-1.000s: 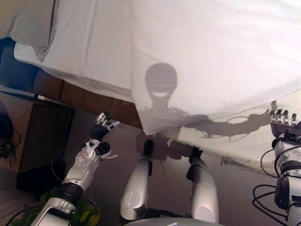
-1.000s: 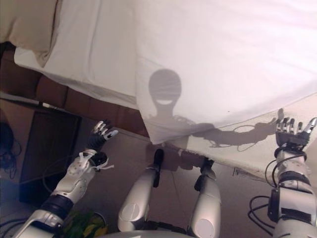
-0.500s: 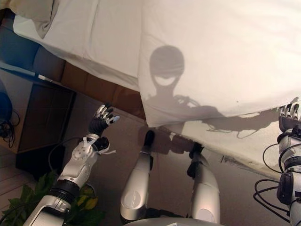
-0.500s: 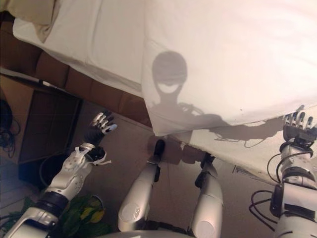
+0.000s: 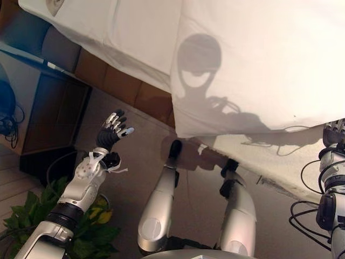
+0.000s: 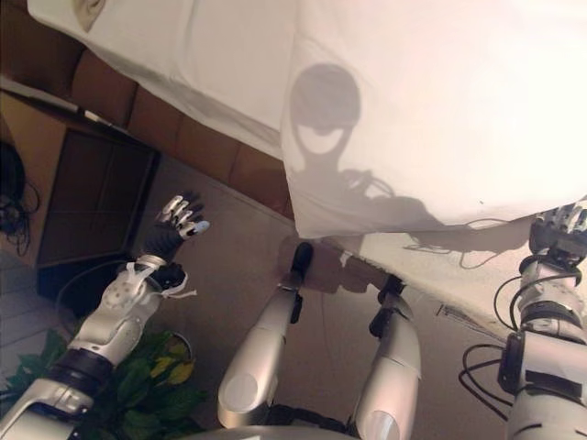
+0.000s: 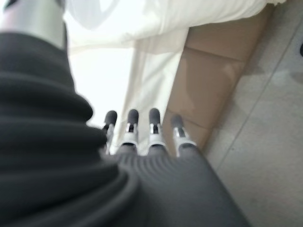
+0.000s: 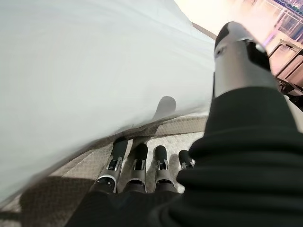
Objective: Make the bed neatly
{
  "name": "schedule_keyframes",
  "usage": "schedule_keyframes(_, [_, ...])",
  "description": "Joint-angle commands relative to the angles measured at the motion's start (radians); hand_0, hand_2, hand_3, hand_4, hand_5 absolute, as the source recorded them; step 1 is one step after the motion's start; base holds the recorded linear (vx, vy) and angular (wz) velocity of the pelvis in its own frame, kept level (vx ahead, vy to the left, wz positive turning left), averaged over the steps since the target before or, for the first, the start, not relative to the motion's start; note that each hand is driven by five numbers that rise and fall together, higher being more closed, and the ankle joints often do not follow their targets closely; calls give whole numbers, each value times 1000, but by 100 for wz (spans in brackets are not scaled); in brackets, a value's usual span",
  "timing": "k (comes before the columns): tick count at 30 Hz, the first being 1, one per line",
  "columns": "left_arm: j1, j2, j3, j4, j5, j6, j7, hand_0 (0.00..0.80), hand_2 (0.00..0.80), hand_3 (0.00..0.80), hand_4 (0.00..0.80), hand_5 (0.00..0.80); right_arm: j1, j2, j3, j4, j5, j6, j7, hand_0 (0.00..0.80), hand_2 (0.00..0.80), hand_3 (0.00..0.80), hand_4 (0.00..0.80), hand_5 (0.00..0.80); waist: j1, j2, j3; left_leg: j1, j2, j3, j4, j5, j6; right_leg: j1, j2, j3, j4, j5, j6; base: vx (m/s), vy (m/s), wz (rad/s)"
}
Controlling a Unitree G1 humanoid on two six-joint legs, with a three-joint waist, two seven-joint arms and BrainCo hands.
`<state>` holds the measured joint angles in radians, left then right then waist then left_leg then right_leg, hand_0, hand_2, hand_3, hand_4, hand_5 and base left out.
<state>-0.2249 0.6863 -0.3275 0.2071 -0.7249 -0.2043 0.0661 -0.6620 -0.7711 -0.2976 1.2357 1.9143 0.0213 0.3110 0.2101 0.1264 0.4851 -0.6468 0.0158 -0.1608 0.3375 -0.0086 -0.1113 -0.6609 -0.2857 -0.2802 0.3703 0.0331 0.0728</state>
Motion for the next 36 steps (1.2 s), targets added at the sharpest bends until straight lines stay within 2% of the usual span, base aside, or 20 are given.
schedule_keyframes(1, [-10, 37, 53, -43, -35, -19, -22, 0, 0, 0, 0, 0, -18, -34, 52, -62, -10, 20, -14, 0, 0, 0, 0, 0, 13, 9, -8, -117, 12, 3, 47, 115, 41, -32, -60, 72, 134, -11, 115, 41, 16, -4])
schedule_keyframes(5, [12, 35, 67, -43, -42, -20, -40, 0, 0, 0, 0, 0, -24, -45, 56, -38, 5, 53, -43, 0, 0, 0, 0, 0, 18, 16, -4, -144, 5, -1, 87, 102, 46, -68, -61, 86, 177, -23, 108, 9, 5, -1])
schedule_keyframes(13, [75, 9, 80, -60, -15, -46, -48, 0, 0, 0, 0, 0, 89, 11, 40, -49, 50, 74, -27, 0, 0, 0, 0, 0, 9, 13, 5, -184, -1, -1, 150, 78, 54, -119, -60, 104, 221, -24, 98, -16, 23, -2])
schedule_keyframes(20, [68, 30, 86, -41, -35, -19, -34, 0, 0, 0, 0, 0, 83, -32, 28, -32, 20, 82, -17, 0, 0, 0, 0, 0, -2, 22, 4, -241, 1, 12, 278, 22, 60, -178, -72, 137, 345, -58, 85, -9, 35, -11])
schedule_keyframes(23, [80, 34, 90, -32, -40, -28, -47, 0, 0, 0, 0, 0, 53, -65, 28, -28, 17, 79, -14, 0, 0, 0, 0, 0, -2, 34, 3, -252, 1, 12, 270, 31, 59, -202, -69, 151, 356, -63, 83, 37, 10, -2])
schedule_keyframes(28, [111, 43, 106, -10, -53, -44, -74, 0, 0, 0, 0, 0, 29, -97, 23, -26, 10, 66, -32, 0, 0, 0, 0, 0, 8, 41, -3, -235, 1, 7, 223, 55, 55, -191, -59, 147, 336, -66, 79, 80, -45, 4])
schedule_keyframes(29, [113, 43, 108, -7, -53, -47, -80, 0, 0, 0, 0, 0, 23, -103, 22, -26, 14, 64, -34, 0, 0, 0, 0, 0, 8, 41, -9, -225, 1, 2, 219, 35, 52, -182, -57, 153, 337, -87, 88, 42, -73, 6])
schedule_keyframes(30, [112, 44, 110, -9, -52, -46, -84, 0, 0, 0, 0, 0, 12, -109, 21, -30, 17, 58, -37, 0, 0, 0, 0, 0, 11, 45, -3, -228, 3, 4, 197, 71, 53, -188, -57, 143, 325, -61, 77, 26, -66, 9])
schedule_keyframes(32, [113, 44, 106, -11, -51, -55, -88, 0, 0, 0, 0, 0, -4, -117, 23, -39, 17, 41, -44, 0, 0, 0, 0, 0, 13, 49, -1, -223, 5, 2, 169, 89, 52, -188, -54, 140, 317, -60, 75, 17, -69, 9])
schedule_keyframes(33, [113, 46, 102, -12, -52, -60, -91, 0, 0, 0, 0, 0, -19, -126, 24, -42, 17, 32, -50, 0, 0, 0, 0, 0, 16, 50, -7, -215, 4, -1, 162, 70, 49, -182, -54, 147, 324, -86, 86, 104, -83, 7])
schedule_keyframes(36, [119, 53, 104, -11, -58, -62, -104, 0, 0, 0, 0, 0, -64, -148, 26, -49, -6, 18, -64, 0, 0, 0, 0, 0, 27, 54, -9, -209, 4, -3, 143, 82, 49, -177, -58, 138, 327, -91, 85, 50, -75, 12])
